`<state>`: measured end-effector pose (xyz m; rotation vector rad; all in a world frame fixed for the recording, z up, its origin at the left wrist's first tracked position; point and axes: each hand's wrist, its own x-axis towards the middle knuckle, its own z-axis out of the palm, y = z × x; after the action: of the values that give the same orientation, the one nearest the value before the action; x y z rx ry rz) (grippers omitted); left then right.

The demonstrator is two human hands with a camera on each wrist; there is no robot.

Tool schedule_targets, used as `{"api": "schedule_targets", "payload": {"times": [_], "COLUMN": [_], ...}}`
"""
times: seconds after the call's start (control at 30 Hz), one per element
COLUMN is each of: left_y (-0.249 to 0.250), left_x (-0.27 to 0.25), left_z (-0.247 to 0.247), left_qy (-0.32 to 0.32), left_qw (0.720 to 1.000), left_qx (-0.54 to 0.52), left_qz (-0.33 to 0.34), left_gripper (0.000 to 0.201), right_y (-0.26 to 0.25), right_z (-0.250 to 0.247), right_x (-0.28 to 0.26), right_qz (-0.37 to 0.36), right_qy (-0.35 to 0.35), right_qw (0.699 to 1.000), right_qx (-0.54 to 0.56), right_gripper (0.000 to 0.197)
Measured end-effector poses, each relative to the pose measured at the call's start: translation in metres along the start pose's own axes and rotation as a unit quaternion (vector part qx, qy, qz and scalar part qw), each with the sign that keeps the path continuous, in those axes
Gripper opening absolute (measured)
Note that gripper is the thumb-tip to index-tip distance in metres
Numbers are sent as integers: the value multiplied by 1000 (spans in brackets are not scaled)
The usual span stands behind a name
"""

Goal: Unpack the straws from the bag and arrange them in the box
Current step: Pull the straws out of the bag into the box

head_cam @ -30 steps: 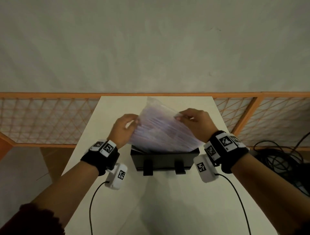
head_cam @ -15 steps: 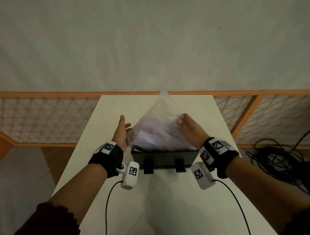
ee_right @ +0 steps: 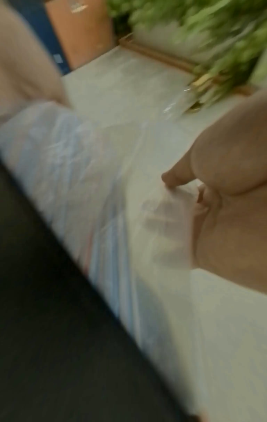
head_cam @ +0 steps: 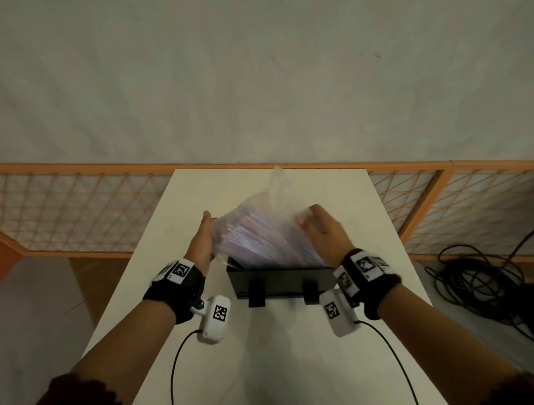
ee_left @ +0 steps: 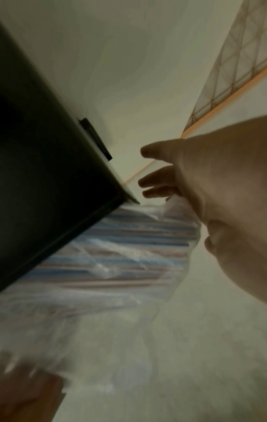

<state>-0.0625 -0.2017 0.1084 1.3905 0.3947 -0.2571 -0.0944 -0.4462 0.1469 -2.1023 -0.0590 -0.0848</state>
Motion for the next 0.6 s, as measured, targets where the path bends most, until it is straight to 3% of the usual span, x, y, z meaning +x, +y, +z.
{"api": "schedule_targets", "payload": {"times": [0.03,0.17,0.23,0.3,0.37,0.4,0.5,0.6], "left_y": [0,6,10,13,17,20,24,34], "left_x": [-1,-4,-6,-4,-2,-1,-4,-5], "left_z": [0,8,7,3,-1,-1,3,4], "left_qy": [-16,-21,-14,18,49,51,11,3], "left_qw": [1000,997,996,994,989,988,989,985], "left_qx": [11,71,77,90,109,113,129,148], "left_qz": [1,10,32,55,85,87,73,85], "left_gripper": [63,43,27,19,22,23,23,26], "right_y": [-3,-4,-12,-14,-14,-12,-14,-24], "right_z": [-7,-23,-28,-31,-32,-30,-25,-26], "right_x": [0,-1,0,1,1,2,0,2], "right_qz": [-15,-9,-48,-59,-58,-58,-35,-59], "right_qy": [15,-37,-3,59,88,62,-32,0], "right_qw": [1000,999,999,996,990,990,998,998], "right_qx": [8,-32,-2,39,90,110,28,-26], "right_gripper": [14,26,8,15,11,8,45,28]}}
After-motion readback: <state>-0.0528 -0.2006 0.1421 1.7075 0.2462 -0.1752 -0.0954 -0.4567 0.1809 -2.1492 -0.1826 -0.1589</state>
